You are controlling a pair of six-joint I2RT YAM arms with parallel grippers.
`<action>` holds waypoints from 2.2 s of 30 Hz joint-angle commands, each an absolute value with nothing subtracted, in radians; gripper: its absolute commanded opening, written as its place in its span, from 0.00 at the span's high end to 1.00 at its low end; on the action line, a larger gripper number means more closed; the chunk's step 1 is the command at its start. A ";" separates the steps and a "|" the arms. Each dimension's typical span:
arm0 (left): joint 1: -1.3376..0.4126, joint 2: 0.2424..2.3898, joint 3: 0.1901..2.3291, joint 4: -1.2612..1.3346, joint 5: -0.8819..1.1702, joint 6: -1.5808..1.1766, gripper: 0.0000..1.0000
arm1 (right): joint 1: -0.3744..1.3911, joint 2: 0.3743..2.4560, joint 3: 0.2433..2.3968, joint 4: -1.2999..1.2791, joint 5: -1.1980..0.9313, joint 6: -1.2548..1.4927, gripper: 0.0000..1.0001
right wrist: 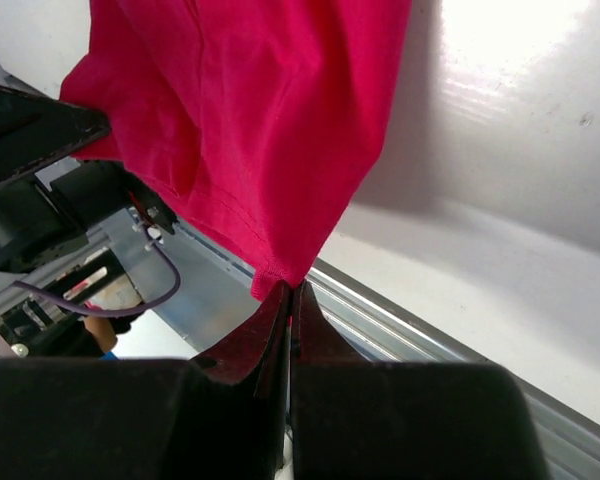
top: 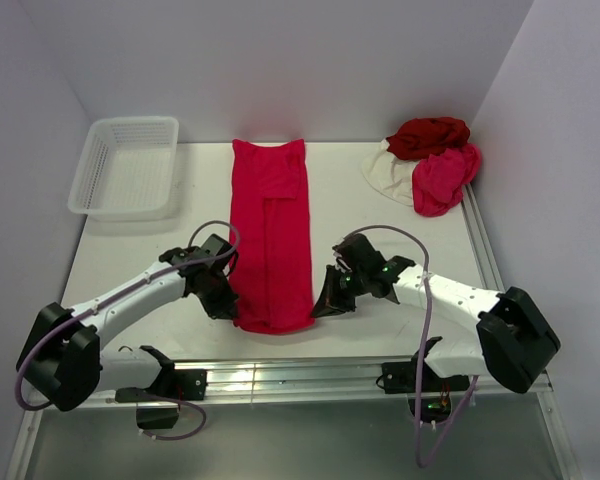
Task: Roll the t-shirts
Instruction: Roll the tshirt
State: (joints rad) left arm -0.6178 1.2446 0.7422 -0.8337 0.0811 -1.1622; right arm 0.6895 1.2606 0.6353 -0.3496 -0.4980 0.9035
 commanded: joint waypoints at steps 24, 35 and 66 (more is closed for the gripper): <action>-0.388 1.460 1.118 -0.908 0.075 -0.976 1.00 | 0.474 1.558 1.043 -0.538 -0.578 0.692 1.00; -0.371 1.563 1.126 -0.841 0.100 -0.976 1.00 | 0.454 1.678 1.109 -0.534 -0.607 0.683 1.00; -0.531 1.287 0.775 -0.772 0.147 -1.118 1.00 | 0.545 1.422 0.765 -0.445 -0.609 0.779 1.00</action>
State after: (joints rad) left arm -0.5282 1.3163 0.7502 -0.7708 0.1604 -1.1023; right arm 0.5377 1.4609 0.7326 -0.4583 -0.6189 0.7746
